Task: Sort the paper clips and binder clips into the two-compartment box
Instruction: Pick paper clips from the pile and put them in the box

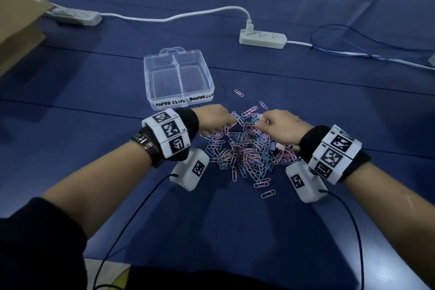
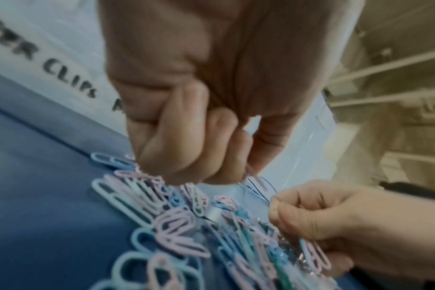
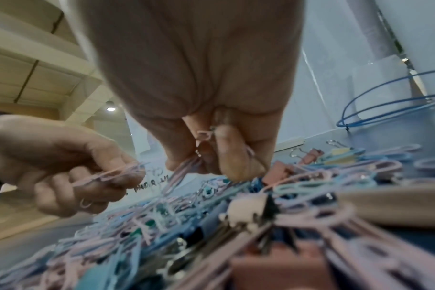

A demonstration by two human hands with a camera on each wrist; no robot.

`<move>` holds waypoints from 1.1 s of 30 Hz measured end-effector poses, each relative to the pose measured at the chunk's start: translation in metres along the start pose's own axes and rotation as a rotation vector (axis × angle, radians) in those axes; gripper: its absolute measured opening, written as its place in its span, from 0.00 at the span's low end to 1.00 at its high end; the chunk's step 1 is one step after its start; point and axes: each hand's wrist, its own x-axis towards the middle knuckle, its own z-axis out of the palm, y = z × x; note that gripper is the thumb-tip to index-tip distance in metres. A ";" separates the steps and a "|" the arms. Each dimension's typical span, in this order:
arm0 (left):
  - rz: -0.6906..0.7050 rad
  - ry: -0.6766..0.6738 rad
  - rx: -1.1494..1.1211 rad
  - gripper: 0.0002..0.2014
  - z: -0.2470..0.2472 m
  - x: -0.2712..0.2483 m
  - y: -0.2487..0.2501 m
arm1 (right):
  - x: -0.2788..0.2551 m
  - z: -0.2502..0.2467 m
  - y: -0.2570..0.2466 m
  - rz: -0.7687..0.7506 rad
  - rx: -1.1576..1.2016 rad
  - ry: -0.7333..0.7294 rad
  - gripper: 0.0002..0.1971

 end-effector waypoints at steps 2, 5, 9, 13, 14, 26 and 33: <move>-0.039 -0.069 -0.215 0.13 0.000 -0.004 -0.001 | -0.003 -0.001 0.001 0.001 0.006 -0.036 0.17; -0.046 -0.148 -0.363 0.14 0.003 -0.004 -0.002 | -0.007 -0.002 0.000 -0.009 0.054 -0.066 0.18; 0.014 -0.248 -0.510 0.15 0.008 -0.002 -0.002 | -0.008 -0.003 0.001 0.011 0.454 -0.063 0.15; 0.058 -0.244 -0.656 0.14 0.013 -0.002 -0.002 | -0.008 -0.010 -0.002 -0.003 0.872 -0.104 0.15; 0.073 -0.243 -0.688 0.14 0.014 -0.001 -0.001 | -0.008 -0.012 -0.003 -0.009 0.955 -0.122 0.15; 0.040 -0.202 -0.542 0.19 0.024 -0.001 0.003 | -0.002 -0.011 0.002 0.132 1.413 -0.284 0.16; -0.091 -0.152 -0.703 0.15 0.017 -0.003 0.001 | 0.003 -0.012 0.002 0.121 1.300 -0.220 0.13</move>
